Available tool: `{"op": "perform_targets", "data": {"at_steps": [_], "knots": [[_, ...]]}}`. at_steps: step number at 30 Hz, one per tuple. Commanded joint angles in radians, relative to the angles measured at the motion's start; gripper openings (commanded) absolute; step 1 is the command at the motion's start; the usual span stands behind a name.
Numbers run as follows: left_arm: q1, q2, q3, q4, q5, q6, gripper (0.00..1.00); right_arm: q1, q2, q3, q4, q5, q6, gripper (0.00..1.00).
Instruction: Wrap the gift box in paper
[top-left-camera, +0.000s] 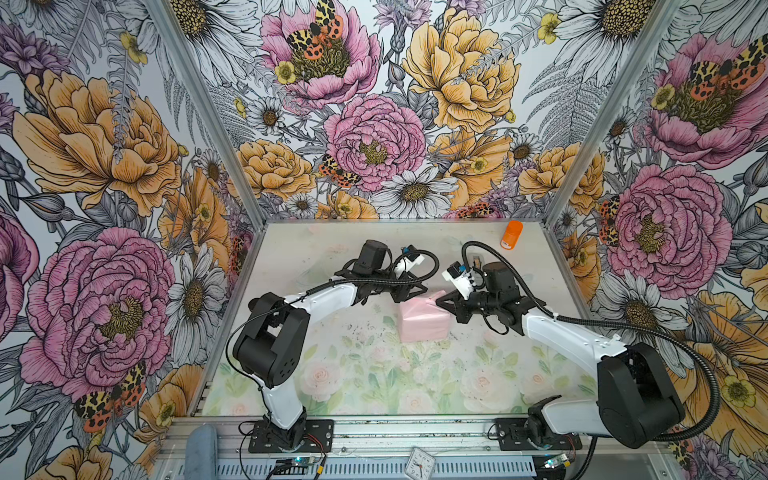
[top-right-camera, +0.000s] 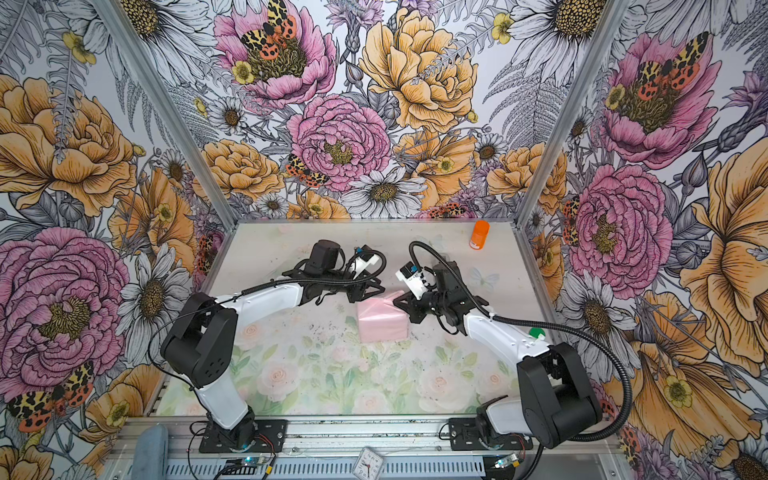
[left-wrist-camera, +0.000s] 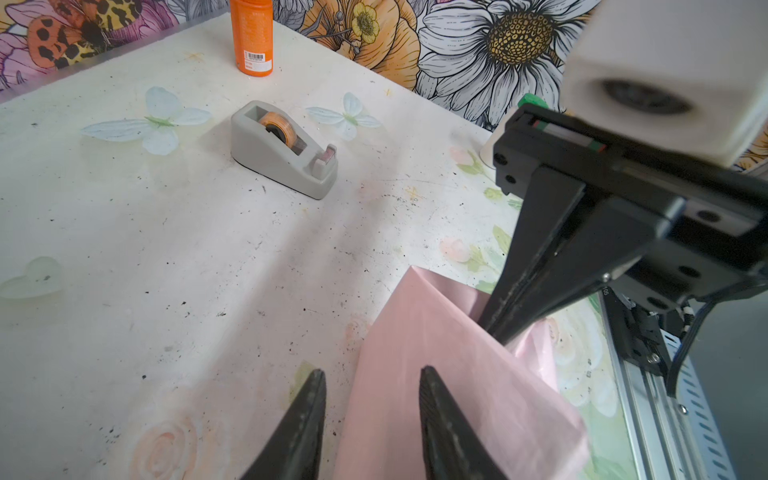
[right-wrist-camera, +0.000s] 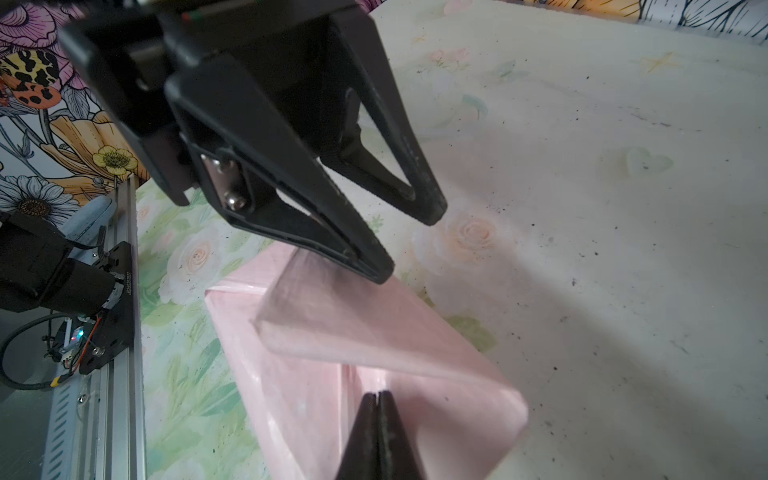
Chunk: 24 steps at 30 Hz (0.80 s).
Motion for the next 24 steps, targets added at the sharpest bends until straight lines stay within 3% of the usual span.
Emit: {"op": "perform_targets", "data": {"at_steps": [1,3,8,13,16,24], "knots": [[-0.008,-0.041,-0.018,-0.033,-0.007,0.040,0.39,0.009,-0.022,0.012,-0.051,0.027,0.025,0.08],[-0.010,-0.045,-0.025,-0.037,-0.015,0.044,0.39,0.009,-0.060,0.010,-0.056,0.025,0.033,0.12],[-0.014,-0.045,-0.028,-0.068,-0.034,0.070,0.40,0.008,-0.184,0.013,-0.064,0.075,0.108,0.40],[-0.024,-0.055,-0.035,-0.095,-0.068,0.096,0.40,0.011,-0.218,0.058,-0.085,0.273,0.244,0.61],[-0.031,-0.064,-0.042,-0.097,-0.088,0.102,0.40,0.019,-0.154,0.130,-0.179,0.386,0.282,0.65],[-0.044,-0.086,-0.062,-0.097,-0.143,0.113,0.41,0.087,-0.023,0.185,-0.244,0.418,0.304,0.69]]}}
